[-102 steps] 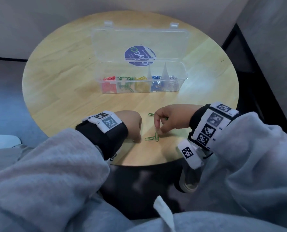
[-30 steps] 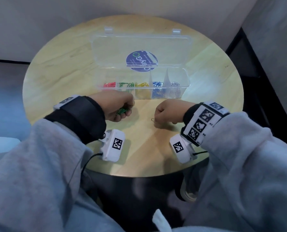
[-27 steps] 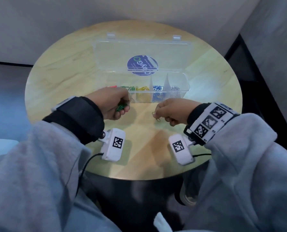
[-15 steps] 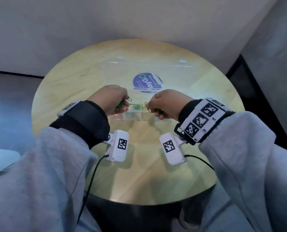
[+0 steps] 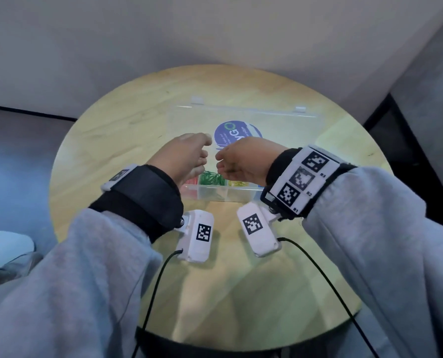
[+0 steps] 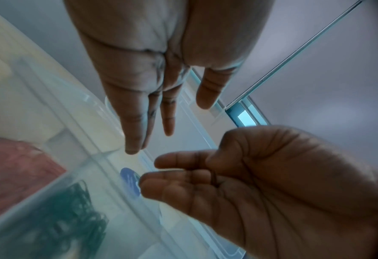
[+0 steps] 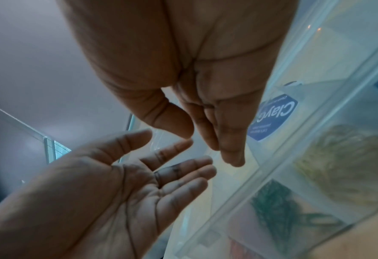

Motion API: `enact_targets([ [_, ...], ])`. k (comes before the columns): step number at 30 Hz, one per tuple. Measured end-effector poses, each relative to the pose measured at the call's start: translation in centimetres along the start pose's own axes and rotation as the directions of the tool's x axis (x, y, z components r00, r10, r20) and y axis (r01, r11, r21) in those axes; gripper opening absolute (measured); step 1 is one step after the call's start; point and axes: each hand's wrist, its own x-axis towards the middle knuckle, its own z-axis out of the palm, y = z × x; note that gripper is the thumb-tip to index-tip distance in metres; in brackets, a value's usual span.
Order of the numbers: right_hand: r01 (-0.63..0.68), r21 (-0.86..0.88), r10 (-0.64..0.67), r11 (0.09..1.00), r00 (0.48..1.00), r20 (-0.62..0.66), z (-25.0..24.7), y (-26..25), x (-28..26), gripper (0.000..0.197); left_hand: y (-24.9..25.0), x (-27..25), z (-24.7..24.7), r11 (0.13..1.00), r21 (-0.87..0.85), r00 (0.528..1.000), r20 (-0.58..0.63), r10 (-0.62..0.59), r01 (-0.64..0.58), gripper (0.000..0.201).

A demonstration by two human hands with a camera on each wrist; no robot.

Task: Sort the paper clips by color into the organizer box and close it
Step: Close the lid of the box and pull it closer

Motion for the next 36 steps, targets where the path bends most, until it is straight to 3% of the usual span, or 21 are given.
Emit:
enact_targets([
  [4,0.192,-0.26,-0.213,0.946,0.976,-0.054,-1.2,-0.5,-2.1,0.021,1.0,-0.7,-0.8,0.988,0.021,0.988,-0.037,0.153,-0.152,0.01],
  [6,0.318,-0.427,-0.392,0.847,0.915,-0.098,-2.6,-1.0,-3.4,0.019,1.5,-1.2,-1.5,0.952,0.094,0.949,-0.091,0.3,-0.292,0.013],
  [8,0.355,-0.637,-0.587,0.684,0.786,-0.193,-4.2,-1.5,-4.5,0.019,2.0,-1.9,-2.1,0.89,0.204,0.885,-0.151,0.44,-0.408,0.016],
  [10,0.333,-0.772,-0.753,0.542,0.601,-0.268,-6.3,-1.9,-5.0,0.025,2.4,-2.6,-2.1,0.816,0.355,0.818,-0.193,0.542,-0.456,0.007],
  [11,0.297,-0.815,-0.793,0.498,0.536,-0.289,-7.3,-1.9,-4.8,0.033,2.6,-2.9,-2.0,0.761,0.455,0.787,-0.186,0.589,-0.462,0.009],
  [12,0.228,-0.851,-0.793,0.473,0.53,-0.299,-8.2,-1.9,-4.6,0.042,2.8,-2.8,-1.9,0.689,0.566,0.766,-0.147,0.625,-0.453,0.022],
  [14,0.061,-0.907,-0.693,0.416,0.667,-0.273,-9.6,-1.5,-4.4,0.058,3.4,-2.4,-1.8,0.51,0.765,0.775,-0.022,0.632,-0.394,0.049],
  [16,0.001,-0.927,-0.554,0.374,0.803,-0.223,-10.3,-0.6,-4.2,0.065,3.8,-2.0,-2.1,0.366,0.885,0.839,0.05,0.541,-0.289,0.067],
  [17,0.017,-0.922,-0.519,0.388,0.83,-0.203,-10.5,0.0,-4.2,0.065,3.8,-1.8,-2.4,0.333,0.91,0.872,0.061,0.485,-0.249,0.071],
  [19,0.063,-0.91,-0.542,0.409,0.82,-0.186,-10.7,1.1,-4.4,0.057,3.4,-1.9,-2.9,0.339,0.914,0.91,0.07,0.409,-0.223,0.075],
  [21,0.091,-0.908,-0.561,0.409,0.81,-0.171,-10.8,1.8,-5.0,0.05,2.7,-2.4,-3.0,0.346,0.909,0.895,0.059,0.442,-0.231,0.076],
  [24,0.134,-0.904,-0.548,0.405,0.828,-0.123,-10.6,2.9,-6.3,0.051,2.1,-3.4,-2.9,0.228,0.956,0.841,0.034,0.54,-0.184,0.072],
  [29,0.107,-0.939,-0.487,0.326,0.87,-0.07,-10.4,5.1,-7.8,0.047,2.0,-4.5,-2.8,0.079,0.984,0.824,0.089,0.559,-0.16,0.049],
  [31,0.094,-0.947,-0.455,0.308,0.888,-0.06,-10.4,5.8,-7.9,0.045,1.8,-4.5,-2.6,0.101,0.977,0.861,0.115,0.496,-0.188,0.049],
  [33,0.075,-0.957,-0.4,0.281,0.916,-0.046,-10.3,6.4,-8.1,0.05,0.9,-4.6,-2.2,0.149,0.969,0.929,0.134,0.345,-0.195,0.059],
  [36,0.042,-0.97,-0.332,0.241,0.942,-0.041,-10.1,7.0,-8.3,0.065,-1.0,-4.5,-2.0,0.067,0.981,0.971,0.166,0.173,-0.18,0.066],
])
